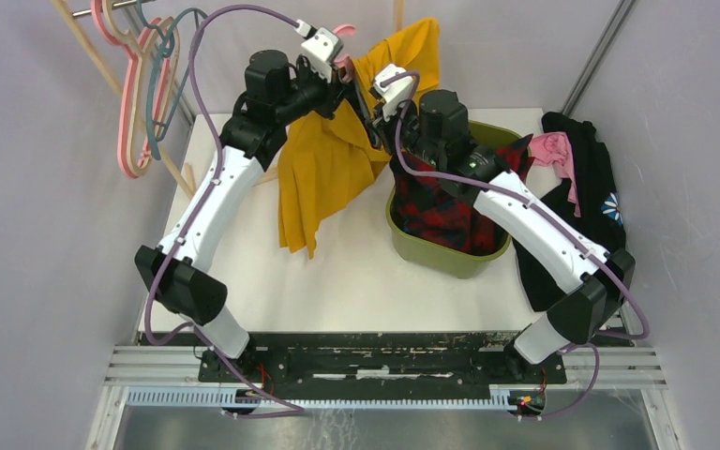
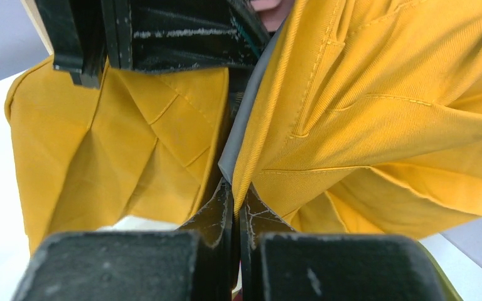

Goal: Remove the skirt from the hanger

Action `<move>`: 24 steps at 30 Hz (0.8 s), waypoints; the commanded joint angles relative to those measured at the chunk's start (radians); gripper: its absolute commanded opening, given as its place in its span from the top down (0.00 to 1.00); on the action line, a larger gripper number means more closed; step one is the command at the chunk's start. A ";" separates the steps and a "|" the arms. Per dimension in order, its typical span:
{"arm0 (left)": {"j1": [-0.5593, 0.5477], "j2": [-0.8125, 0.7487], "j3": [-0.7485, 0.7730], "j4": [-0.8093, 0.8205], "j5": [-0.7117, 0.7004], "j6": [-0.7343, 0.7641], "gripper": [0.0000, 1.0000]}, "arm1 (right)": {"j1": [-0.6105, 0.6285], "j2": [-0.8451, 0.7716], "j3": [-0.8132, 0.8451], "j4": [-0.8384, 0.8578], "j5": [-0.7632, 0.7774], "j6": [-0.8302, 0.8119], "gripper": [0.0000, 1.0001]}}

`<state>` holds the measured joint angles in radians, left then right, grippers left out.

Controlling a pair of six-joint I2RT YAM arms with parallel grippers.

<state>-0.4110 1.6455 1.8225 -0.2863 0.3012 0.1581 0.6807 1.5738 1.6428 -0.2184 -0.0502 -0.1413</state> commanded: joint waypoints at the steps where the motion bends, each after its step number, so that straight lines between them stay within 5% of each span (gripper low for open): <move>1: 0.073 -0.033 0.122 0.359 0.008 -0.153 0.97 | 0.037 -0.047 -0.041 -0.020 -0.064 0.044 0.99; 10: 0.078 -0.235 -0.190 0.287 0.104 -0.118 0.97 | 0.032 -0.038 -0.005 -0.025 0.162 -0.171 0.99; 24: 0.048 -0.536 -0.585 -0.225 0.163 0.076 0.97 | -0.074 0.069 0.138 0.057 0.334 -0.223 0.99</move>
<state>-0.3660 1.1725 1.2819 -0.3809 0.4366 0.1349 0.6682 1.6215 1.6947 -0.2485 0.1520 -0.3214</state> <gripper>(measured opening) 0.126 0.021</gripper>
